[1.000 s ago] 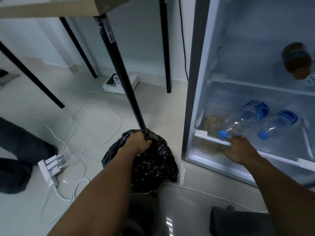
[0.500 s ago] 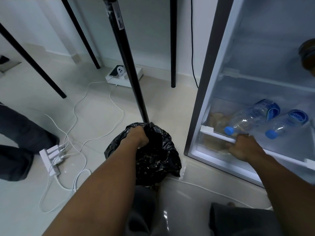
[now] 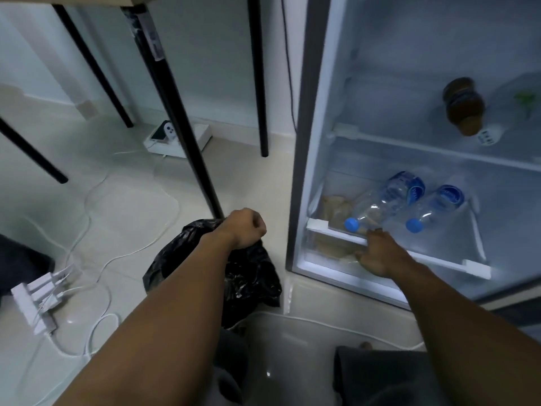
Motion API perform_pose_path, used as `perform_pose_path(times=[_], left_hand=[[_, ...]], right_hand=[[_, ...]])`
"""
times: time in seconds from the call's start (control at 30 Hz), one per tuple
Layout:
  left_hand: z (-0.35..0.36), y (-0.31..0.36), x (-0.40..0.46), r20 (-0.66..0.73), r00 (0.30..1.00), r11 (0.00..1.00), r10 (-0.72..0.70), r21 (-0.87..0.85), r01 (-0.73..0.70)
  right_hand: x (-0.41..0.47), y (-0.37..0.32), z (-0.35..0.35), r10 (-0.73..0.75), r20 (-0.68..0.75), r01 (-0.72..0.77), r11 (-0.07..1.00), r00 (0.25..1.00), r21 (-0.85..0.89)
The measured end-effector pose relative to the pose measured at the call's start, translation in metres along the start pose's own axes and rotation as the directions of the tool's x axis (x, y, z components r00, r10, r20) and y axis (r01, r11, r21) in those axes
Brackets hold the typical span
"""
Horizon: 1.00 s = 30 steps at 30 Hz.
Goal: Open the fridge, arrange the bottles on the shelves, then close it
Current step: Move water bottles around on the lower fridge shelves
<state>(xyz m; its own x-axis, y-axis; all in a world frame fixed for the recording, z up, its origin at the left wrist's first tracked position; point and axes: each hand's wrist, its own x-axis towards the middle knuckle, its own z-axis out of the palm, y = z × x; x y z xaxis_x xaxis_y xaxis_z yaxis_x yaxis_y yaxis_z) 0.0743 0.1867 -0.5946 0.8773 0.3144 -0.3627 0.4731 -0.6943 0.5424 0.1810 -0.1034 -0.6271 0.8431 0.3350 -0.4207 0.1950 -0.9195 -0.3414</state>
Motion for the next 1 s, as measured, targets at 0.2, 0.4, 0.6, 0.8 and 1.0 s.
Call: perform_pose_path(times=[0.2,0.4,0.6,0.8,1.0], left_hand=[[0.035,0.073,0.008,0.050,0.977,0.977,0.210,-0.041,-0.208],[0.077,0.117,0.026,0.214,0.958,0.981,0.191,0.003,-0.196],[0.099,0.155,0.044,0.090,0.976,0.977,0.199,-0.100,-0.190],[0.117,0.186,0.064,0.040,0.974,0.957,0.221,-0.203,-0.209],[0.127,0.192,0.077,0.025,0.977,0.961,0.213,-0.185,-0.205]], right_hand=[[-0.015,0.009,-0.012,-0.077,-0.017,0.079,0.992,0.997,0.097],[-0.018,0.021,-0.021,-0.044,-0.038,0.050,0.985,0.998,0.163],[-0.014,0.030,-0.032,-0.061,-0.041,0.068,0.975,0.997,0.212],[-0.001,0.032,-0.034,-0.026,-0.026,0.032,0.963,0.999,0.266],[0.000,0.042,-0.040,-0.032,0.030,0.021,0.955,0.999,0.296]])
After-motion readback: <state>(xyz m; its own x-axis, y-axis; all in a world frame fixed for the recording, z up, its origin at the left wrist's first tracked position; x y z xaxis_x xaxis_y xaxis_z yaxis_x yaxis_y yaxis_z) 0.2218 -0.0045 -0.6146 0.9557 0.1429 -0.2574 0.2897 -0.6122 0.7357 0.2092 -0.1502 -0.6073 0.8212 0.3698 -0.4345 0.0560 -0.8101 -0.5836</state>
